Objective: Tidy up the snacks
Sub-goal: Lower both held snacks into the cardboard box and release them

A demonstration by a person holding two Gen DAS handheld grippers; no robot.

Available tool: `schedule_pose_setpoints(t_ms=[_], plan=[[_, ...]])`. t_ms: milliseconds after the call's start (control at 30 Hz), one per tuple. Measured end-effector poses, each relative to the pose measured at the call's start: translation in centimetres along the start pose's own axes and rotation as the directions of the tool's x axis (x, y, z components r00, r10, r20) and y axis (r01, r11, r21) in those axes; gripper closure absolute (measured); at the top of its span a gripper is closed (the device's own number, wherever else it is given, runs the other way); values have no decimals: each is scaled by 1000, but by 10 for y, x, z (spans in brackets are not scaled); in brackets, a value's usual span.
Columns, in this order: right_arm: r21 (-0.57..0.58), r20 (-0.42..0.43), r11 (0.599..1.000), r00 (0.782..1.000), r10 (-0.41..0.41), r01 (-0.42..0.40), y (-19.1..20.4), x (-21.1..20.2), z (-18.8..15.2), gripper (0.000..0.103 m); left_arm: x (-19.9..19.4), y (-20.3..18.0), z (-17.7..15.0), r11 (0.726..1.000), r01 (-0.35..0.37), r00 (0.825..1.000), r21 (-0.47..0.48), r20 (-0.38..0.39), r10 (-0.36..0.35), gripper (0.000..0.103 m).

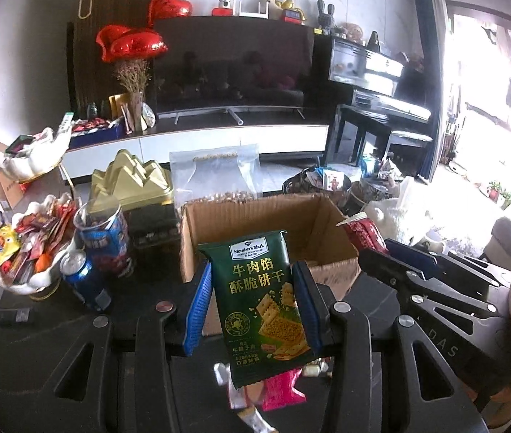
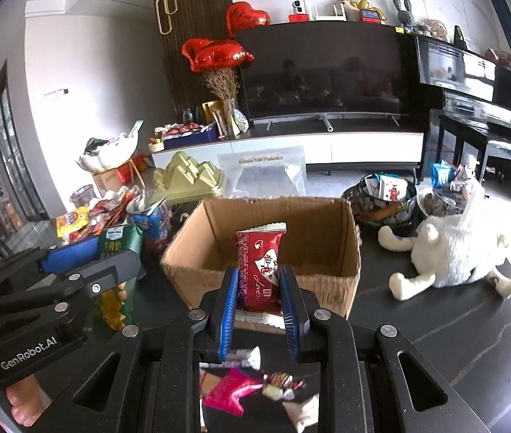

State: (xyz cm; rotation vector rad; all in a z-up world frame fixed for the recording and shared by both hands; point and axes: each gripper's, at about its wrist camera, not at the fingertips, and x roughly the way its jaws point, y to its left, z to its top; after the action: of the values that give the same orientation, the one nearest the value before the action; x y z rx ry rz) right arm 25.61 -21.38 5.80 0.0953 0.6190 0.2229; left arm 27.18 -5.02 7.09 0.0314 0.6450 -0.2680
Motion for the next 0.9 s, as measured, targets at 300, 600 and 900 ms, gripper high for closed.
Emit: schedule_pose_setpoints(t_ms=[300, 600, 900], plan=[[-5, -32, 1000, 999, -19, 19, -9, 35, 35, 78, 51, 14, 34, 998, 41, 998, -39, -46, -43, 59], [13, -104, 1000, 994, -21, 22, -17, 77, 45, 78, 99, 21, 56, 998, 15, 994, -61, -107, -21, 58], [42, -104, 997, 993, -63, 68, -28, 74, 38, 63, 84, 22, 38, 998, -43, 995, -54, -97, 37, 43]])
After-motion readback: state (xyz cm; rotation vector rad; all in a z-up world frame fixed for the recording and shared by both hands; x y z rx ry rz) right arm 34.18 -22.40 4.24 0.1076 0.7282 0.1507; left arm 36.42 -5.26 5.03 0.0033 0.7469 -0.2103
